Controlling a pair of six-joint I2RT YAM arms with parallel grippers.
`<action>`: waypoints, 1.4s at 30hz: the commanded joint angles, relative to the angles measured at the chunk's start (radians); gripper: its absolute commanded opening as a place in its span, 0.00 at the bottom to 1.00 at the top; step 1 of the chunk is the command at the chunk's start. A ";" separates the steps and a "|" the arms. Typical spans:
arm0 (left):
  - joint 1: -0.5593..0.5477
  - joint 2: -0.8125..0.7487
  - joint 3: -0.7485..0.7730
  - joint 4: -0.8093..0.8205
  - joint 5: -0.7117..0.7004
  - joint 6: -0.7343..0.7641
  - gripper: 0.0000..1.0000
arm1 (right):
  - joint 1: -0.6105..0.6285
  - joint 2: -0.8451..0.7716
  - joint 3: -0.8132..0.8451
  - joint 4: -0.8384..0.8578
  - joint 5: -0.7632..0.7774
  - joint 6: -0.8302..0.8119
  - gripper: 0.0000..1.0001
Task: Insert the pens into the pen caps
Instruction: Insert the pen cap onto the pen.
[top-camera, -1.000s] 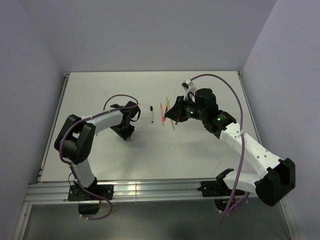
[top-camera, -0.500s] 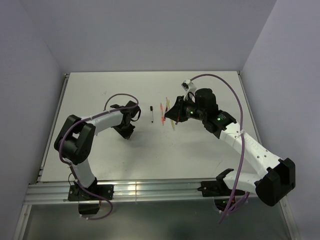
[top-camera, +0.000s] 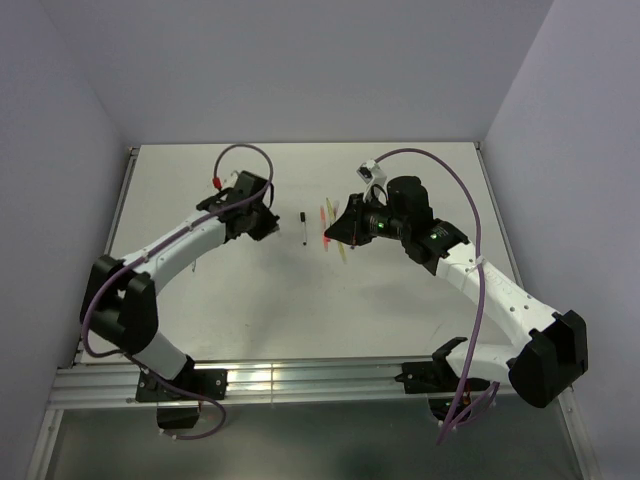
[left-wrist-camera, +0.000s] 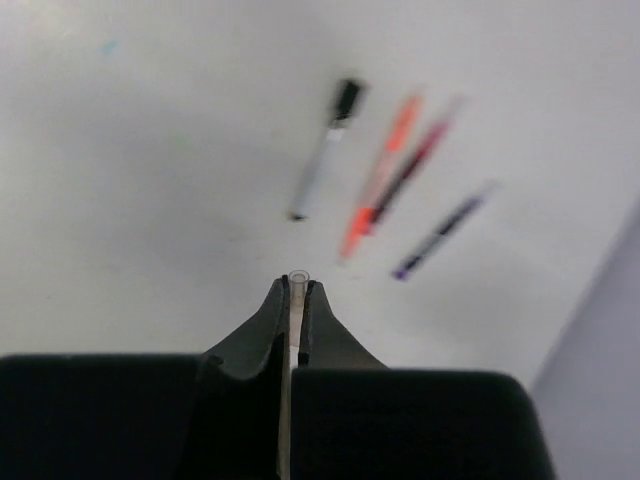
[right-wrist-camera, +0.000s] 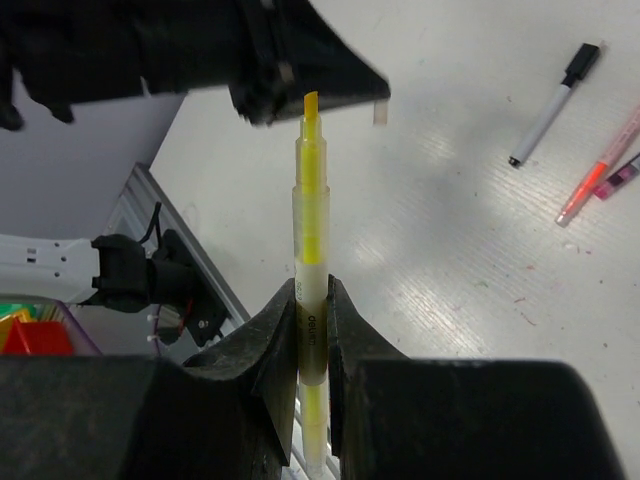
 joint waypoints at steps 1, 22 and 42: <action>0.038 -0.113 0.069 0.183 0.101 0.140 0.00 | 0.013 0.002 -0.010 0.092 -0.063 0.004 0.00; 0.139 -0.260 -0.011 0.823 0.689 0.348 0.00 | 0.074 0.089 0.087 0.242 -0.090 0.083 0.00; 0.176 -0.237 -0.108 1.030 0.827 0.249 0.00 | 0.070 0.152 0.177 0.212 -0.048 0.070 0.00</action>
